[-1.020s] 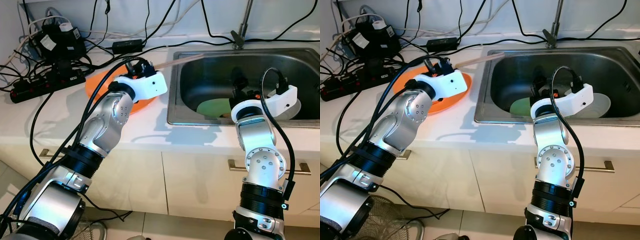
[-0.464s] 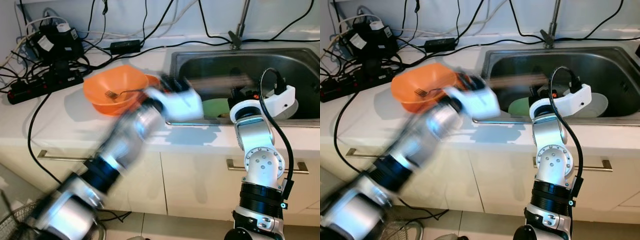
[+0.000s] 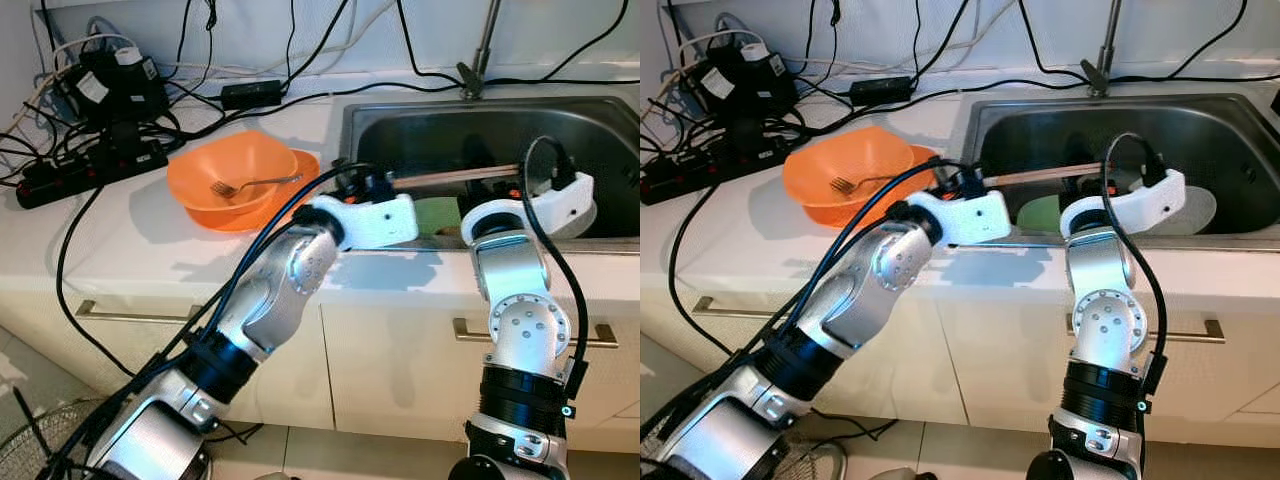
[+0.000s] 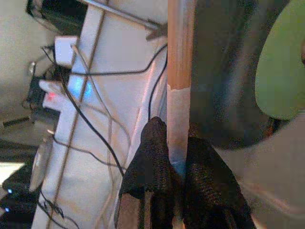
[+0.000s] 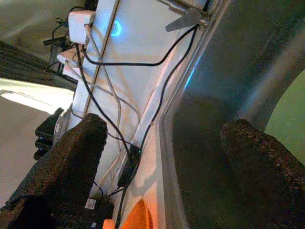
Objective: Kitchen organization
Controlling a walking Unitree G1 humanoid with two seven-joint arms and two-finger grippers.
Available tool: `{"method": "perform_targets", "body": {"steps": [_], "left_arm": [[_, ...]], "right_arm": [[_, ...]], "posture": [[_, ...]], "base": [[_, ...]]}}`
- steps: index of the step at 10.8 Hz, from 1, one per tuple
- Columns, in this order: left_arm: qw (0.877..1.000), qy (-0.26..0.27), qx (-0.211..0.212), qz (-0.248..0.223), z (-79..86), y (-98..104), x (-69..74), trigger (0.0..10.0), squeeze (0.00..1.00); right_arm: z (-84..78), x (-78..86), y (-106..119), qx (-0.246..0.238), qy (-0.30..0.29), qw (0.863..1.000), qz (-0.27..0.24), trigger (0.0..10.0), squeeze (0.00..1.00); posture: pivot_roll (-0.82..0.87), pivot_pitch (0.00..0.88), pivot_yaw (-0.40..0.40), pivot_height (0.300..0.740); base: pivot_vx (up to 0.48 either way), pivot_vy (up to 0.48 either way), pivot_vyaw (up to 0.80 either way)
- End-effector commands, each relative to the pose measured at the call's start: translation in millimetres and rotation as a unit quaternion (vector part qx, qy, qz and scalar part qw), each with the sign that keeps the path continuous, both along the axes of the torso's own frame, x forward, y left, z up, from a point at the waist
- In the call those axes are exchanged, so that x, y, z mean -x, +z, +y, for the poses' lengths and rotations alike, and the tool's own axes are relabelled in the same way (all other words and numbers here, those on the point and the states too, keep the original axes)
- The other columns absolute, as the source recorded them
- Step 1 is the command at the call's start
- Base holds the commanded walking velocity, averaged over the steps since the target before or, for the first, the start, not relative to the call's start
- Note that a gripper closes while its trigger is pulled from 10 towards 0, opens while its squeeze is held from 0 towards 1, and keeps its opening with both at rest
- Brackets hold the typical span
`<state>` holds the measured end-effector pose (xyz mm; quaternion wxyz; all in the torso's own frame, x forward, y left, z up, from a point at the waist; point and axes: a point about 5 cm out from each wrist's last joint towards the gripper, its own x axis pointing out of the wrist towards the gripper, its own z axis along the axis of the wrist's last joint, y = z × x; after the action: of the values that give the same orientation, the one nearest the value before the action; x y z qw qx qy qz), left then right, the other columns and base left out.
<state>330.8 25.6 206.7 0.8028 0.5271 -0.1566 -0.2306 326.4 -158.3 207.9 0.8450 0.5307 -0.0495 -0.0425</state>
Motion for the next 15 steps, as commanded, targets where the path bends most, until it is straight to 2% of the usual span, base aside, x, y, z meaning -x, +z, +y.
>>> {"method": "perform_targets", "body": {"steps": [1, 4, 8, 10, 15], "left_arm": [[0.999, 0.032, -0.003, 0.011, 12.5, -2.7, -5.0, 10.0, 0.00], [0.996, 0.086, 0.018, 0.019, 23.5, -3.7, -11.7, 10.0, 0.00], [0.993, 0.106, 0.001, 0.047, 27.1, -15.1, -13.4, 10.0, 0.00], [0.993, 0.097, -0.007, 0.062, 22.0, -21.5, -12.0, 10.0, 0.00], [0.994, 0.082, -0.009, 0.067, 13.0, -22.6, -12.3, 10.0, 0.00]], "right_arm": [[8.3, -3.3, 12.3, -0.016, 0.008, 1.000, -0.018, 10.0, 0.00], [1.3, -3.8, 13.8, -0.019, -0.005, 1.000, -0.019, 10.0, 0.00], [1.6, -3.5, 17.5, -0.019, -0.003, 1.000, -0.023, 10.0, 0.00], [7.3, -3.0, 18.8, -0.020, 0.011, 1.000, -0.021, 10.0, 0.00], [32.8, 1.9, 13.8, -0.012, 0.078, 0.997, -0.008, 10.0, 0.00]], "posture": [[0.01, 0.000, 0.104, 0.740], [0.01, 0.000, 0.101, 0.740], [0.01, 0.000, 0.098, 0.740], [0.01, 0.000, 0.098, 0.740], [0.00, 0.000, 0.104, 0.740]], "base": [[0.000, 0.000, 0.00], [0.000, 0.000, 0.00], [0.000, 0.000, 0.00], [0.000, 0.000, 0.00], [0.000, 0.000, 0.00]]}}
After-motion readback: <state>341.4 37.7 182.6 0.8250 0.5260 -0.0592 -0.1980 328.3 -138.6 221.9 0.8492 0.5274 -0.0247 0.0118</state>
